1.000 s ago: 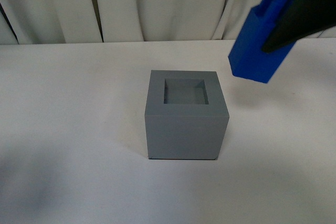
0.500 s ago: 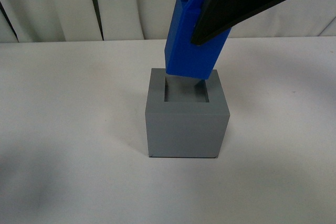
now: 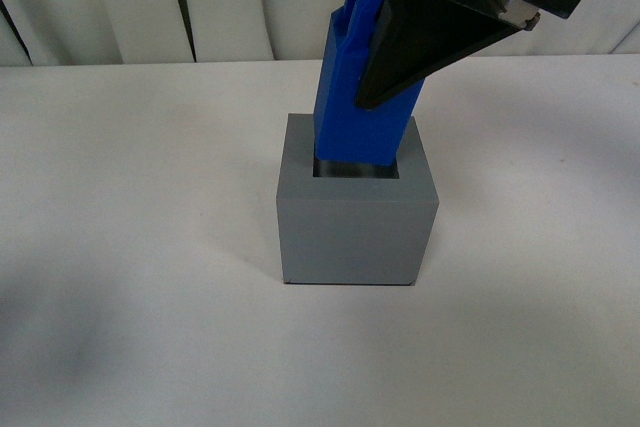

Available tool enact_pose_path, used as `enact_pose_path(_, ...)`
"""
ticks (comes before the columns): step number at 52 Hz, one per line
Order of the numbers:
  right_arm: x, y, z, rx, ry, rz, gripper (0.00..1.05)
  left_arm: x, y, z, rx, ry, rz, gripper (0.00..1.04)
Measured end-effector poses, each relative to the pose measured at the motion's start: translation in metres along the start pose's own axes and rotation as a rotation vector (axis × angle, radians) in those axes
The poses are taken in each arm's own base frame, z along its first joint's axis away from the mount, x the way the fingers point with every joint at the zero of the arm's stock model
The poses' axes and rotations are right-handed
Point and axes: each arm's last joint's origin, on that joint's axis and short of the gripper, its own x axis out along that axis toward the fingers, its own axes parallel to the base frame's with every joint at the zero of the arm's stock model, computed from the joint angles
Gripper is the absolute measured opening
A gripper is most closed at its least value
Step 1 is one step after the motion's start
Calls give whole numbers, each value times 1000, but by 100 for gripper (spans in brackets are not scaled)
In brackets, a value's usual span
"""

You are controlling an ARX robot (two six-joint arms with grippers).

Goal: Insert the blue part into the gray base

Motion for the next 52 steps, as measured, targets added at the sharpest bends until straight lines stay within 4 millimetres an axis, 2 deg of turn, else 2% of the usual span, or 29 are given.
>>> enact_pose_path(52, 11, 1, 2, 2, 18, 13, 48, 0, 0, 0, 0, 0, 0, 99)
